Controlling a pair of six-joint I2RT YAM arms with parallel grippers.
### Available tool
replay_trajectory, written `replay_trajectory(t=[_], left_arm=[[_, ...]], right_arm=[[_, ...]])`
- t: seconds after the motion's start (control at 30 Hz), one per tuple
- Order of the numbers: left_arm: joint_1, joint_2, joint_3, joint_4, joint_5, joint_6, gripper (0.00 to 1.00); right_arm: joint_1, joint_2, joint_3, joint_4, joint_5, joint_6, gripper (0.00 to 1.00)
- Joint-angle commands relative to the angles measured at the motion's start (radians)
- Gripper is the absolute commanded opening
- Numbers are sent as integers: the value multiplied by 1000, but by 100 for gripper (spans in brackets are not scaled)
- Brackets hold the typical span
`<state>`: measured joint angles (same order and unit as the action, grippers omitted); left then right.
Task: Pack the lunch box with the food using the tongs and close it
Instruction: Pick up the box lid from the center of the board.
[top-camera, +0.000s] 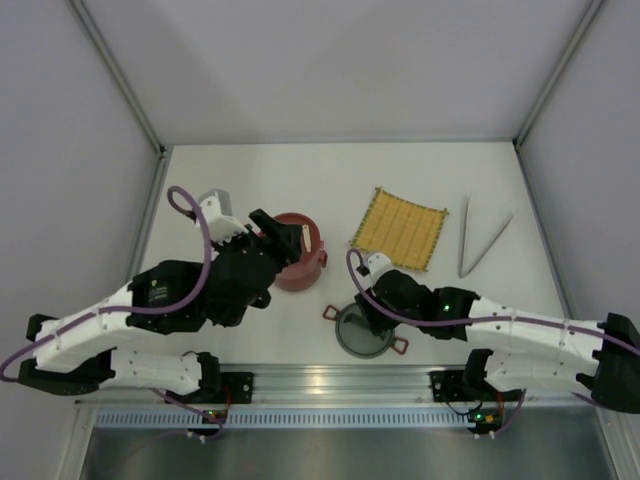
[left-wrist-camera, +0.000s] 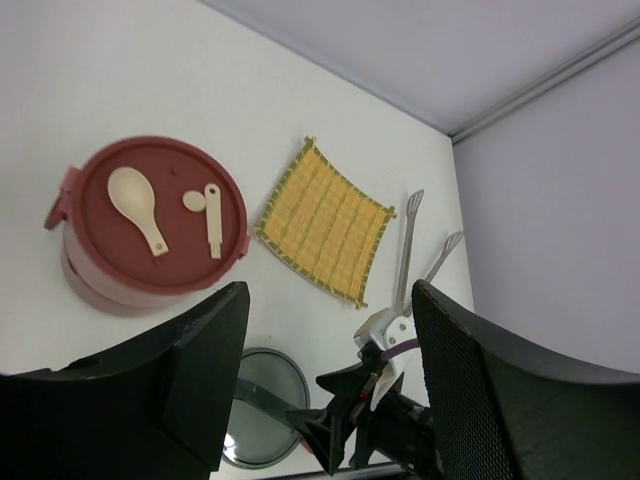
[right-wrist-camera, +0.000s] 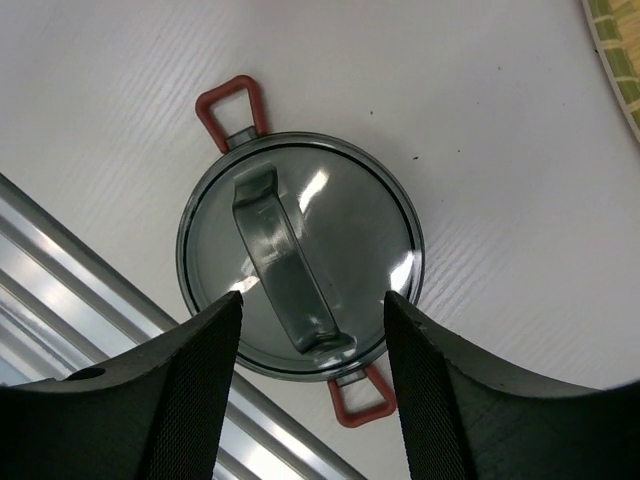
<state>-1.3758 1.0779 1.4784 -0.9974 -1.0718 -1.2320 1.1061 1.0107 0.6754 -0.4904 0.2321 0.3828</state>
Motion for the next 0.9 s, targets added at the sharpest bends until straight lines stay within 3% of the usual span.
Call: replay_trajectory(t=[0.0, 0.4, 0.87], left_arm=[[0, -61, 45, -6, -88, 181, 71], [0, -113, 65, -6, -112, 250, 72], [0, -130, 42, 5, -117, 253, 73]], right_arm=[[18, 40, 65, 92, -13, -110, 58], [18, 215, 92, 98, -93, -200, 55], [18, 236, 61, 112, -154, -202, 50]])
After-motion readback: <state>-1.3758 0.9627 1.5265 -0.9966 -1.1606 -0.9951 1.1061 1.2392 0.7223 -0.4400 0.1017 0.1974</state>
